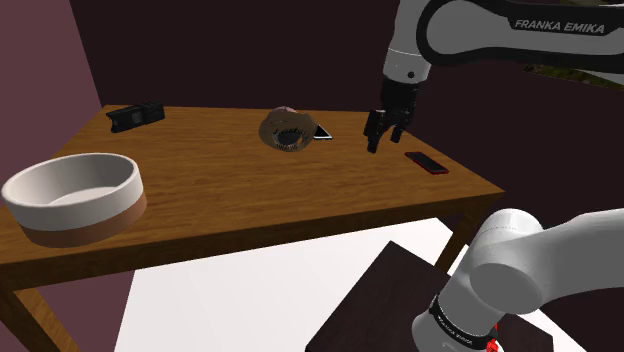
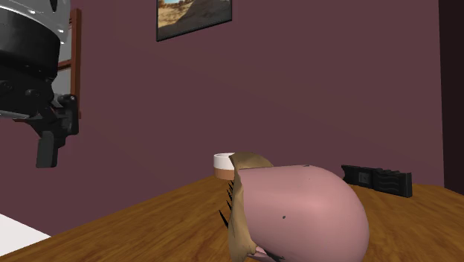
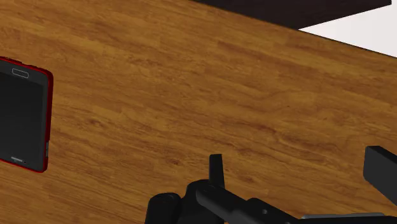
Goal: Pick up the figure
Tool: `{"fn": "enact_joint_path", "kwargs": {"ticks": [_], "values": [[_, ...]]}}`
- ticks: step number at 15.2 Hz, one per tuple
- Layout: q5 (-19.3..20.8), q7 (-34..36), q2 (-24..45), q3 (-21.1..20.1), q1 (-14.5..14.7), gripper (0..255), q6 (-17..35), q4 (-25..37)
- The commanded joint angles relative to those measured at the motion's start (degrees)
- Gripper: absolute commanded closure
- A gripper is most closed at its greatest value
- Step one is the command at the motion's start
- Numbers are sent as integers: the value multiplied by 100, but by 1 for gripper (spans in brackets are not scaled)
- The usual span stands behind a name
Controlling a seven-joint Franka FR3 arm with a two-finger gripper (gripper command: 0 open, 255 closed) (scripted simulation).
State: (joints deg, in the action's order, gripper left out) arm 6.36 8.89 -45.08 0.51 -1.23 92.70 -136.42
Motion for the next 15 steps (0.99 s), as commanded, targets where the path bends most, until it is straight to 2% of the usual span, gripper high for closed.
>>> {"fn": "enact_joint_path", "kwargs": {"ticks": [1,8,15], "values": [[0,0,0,0,0,0,0,0],[497,-1804,1427,403,444,0,512,1128],[679,-3525,2772,564,857,0,821,2428]]}}
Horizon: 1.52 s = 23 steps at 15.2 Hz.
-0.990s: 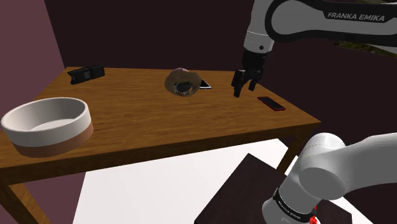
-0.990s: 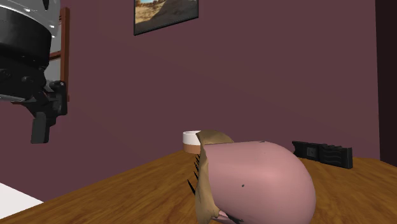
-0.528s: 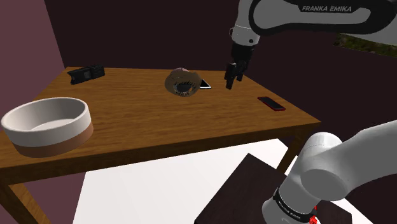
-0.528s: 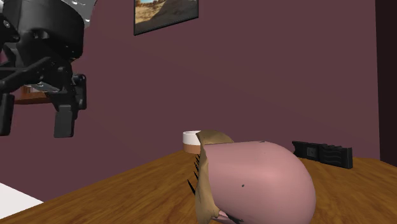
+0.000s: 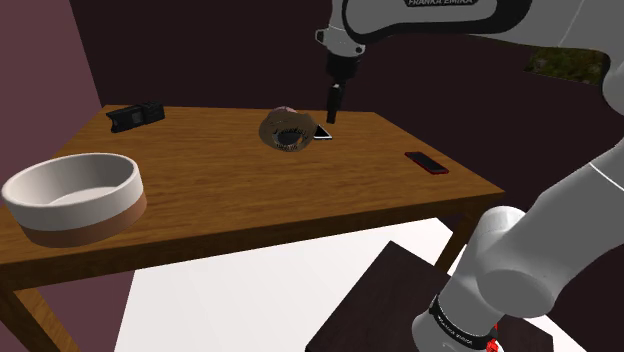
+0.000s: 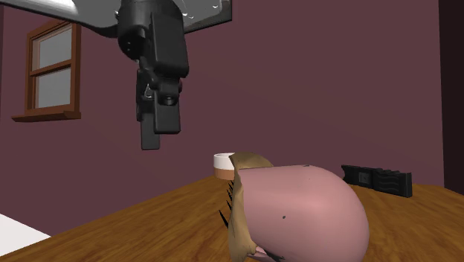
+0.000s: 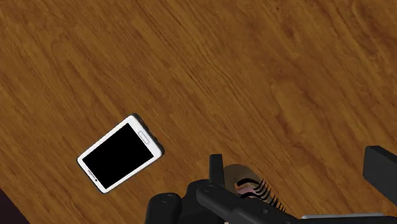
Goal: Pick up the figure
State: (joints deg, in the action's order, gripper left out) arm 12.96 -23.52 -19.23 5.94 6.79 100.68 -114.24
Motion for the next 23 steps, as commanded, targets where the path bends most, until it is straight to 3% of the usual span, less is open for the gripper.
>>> {"fn": "enact_joint_path", "kwargs": {"ticks": [1,9,18,19,23], "values": [[27,-524,369,25,107,0,51,402],[41,-2220,1632,-90,445,0,149,1848],[83,-2096,1553,-81,434,0,730,1175],[82,-2098,1557,-80,434,255,727,1183],[83,-2099,1551,-79,433,255,730,1174]]}}
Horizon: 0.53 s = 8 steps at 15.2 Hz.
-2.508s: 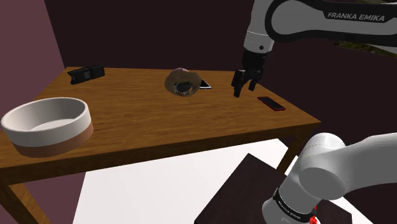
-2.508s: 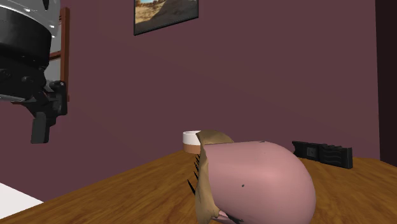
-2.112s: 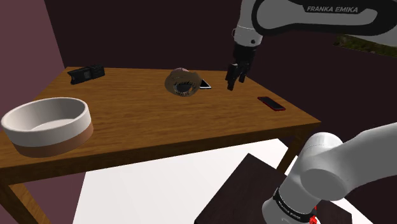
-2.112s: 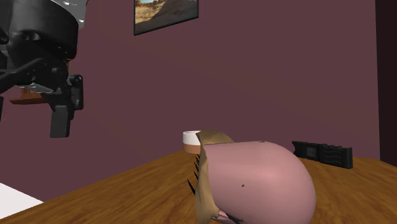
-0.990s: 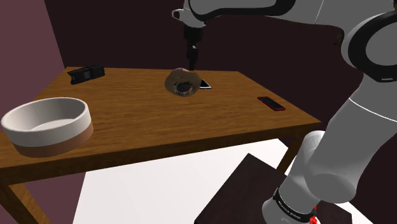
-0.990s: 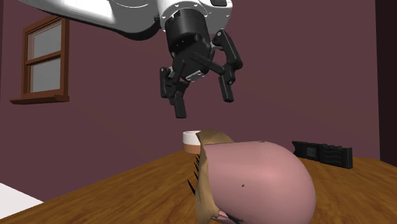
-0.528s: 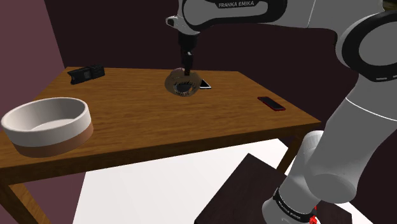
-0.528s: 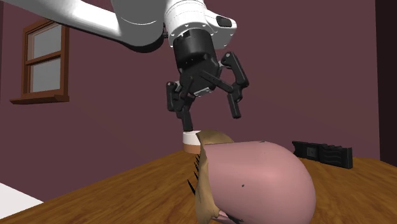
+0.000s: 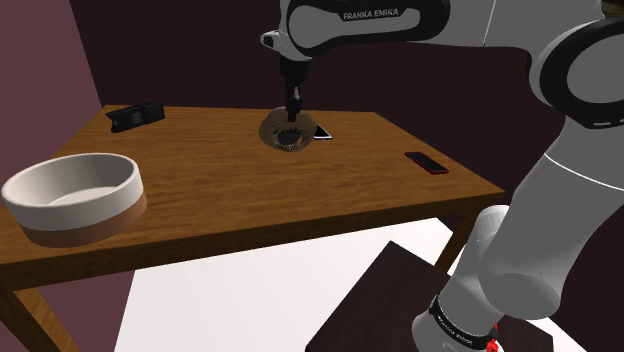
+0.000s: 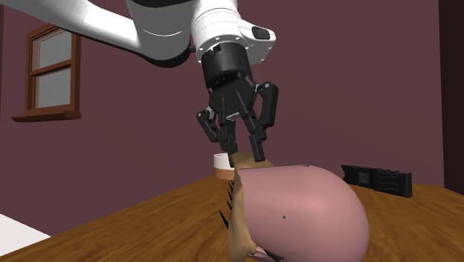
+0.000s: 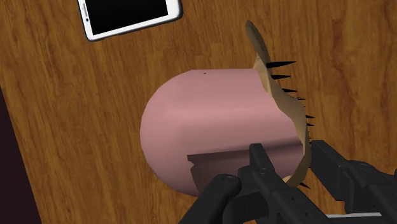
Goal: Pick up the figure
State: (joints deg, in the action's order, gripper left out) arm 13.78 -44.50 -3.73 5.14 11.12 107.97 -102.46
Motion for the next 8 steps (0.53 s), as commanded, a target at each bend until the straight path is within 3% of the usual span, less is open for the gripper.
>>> {"fn": "enact_joint_path", "kwargs": {"ticks": [1,8], "values": [[0,0,2,1,-1,255,0,-3],[-17,-46,25,-5,4,255,-227,252]]}}
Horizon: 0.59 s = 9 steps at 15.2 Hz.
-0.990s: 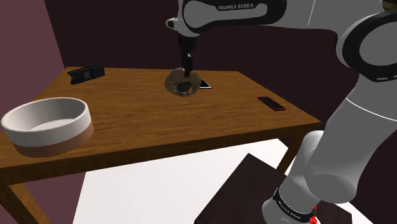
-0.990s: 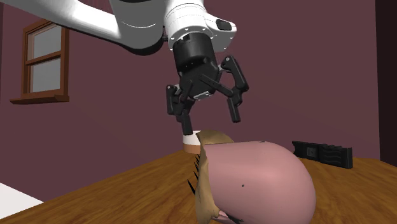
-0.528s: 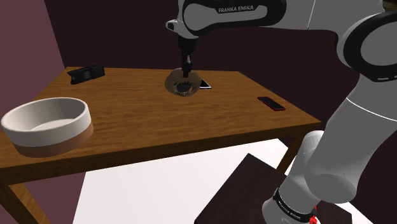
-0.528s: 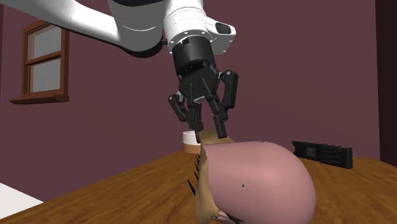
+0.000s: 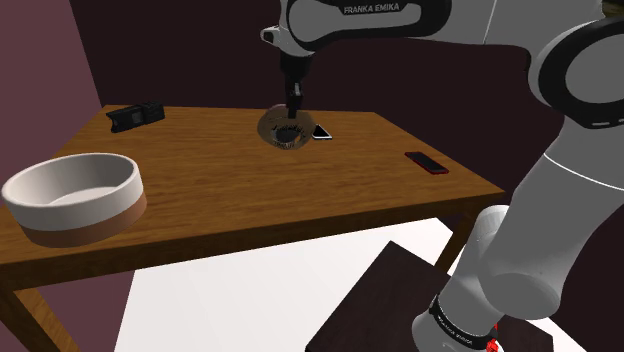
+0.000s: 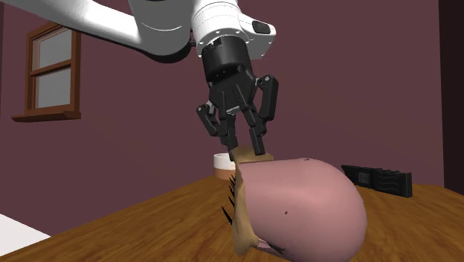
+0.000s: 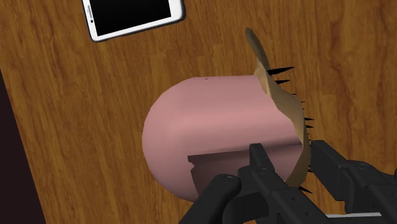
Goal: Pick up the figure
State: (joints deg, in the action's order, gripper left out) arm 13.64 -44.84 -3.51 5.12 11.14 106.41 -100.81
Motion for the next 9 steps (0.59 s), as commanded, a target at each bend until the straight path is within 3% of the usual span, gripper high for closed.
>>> {"fn": "enact_joint_path", "kwargs": {"ticks": [1,9], "values": [[-9,-29,13,-5,4,255,-147,175],[-49,-163,145,-14,12,255,-775,948]]}}
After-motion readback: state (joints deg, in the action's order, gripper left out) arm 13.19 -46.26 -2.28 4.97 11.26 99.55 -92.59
